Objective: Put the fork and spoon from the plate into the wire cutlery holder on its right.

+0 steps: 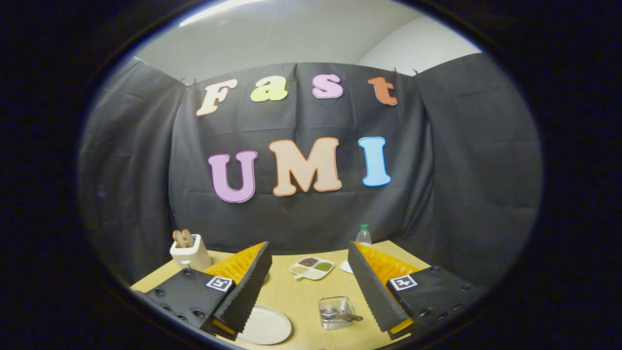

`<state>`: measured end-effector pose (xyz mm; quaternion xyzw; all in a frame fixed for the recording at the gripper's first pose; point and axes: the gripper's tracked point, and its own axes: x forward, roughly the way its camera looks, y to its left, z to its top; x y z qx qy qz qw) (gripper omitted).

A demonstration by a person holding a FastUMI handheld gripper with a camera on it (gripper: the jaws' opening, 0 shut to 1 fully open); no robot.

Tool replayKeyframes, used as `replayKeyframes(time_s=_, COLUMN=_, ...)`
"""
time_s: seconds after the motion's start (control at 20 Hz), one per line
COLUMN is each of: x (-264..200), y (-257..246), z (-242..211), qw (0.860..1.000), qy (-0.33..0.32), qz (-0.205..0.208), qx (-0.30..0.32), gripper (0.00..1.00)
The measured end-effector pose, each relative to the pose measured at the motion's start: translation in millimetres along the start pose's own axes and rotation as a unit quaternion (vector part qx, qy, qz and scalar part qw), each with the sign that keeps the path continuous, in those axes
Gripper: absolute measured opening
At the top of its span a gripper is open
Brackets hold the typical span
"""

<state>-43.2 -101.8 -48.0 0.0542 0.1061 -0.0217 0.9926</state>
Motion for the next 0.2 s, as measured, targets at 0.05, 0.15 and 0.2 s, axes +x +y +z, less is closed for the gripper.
replayKeyframes(time_s=0.05, x=-0.6, y=-1.5, z=0.7, qw=1.000, qy=-0.002, qz=-0.002, qx=0.001, gripper=1.00)
replayKeyframes(time_s=0.15, x=0.0, y=-3.6, z=0.9, qw=1.000, qy=-0.004, qz=-0.005, qx=0.000, gripper=1.00)
replayKeyframes(time_s=0.2, x=0.2, y=-4.2, z=1.0, qw=1.000, qy=-0.004, qz=-0.006, qx=0.000, gripper=1.00)
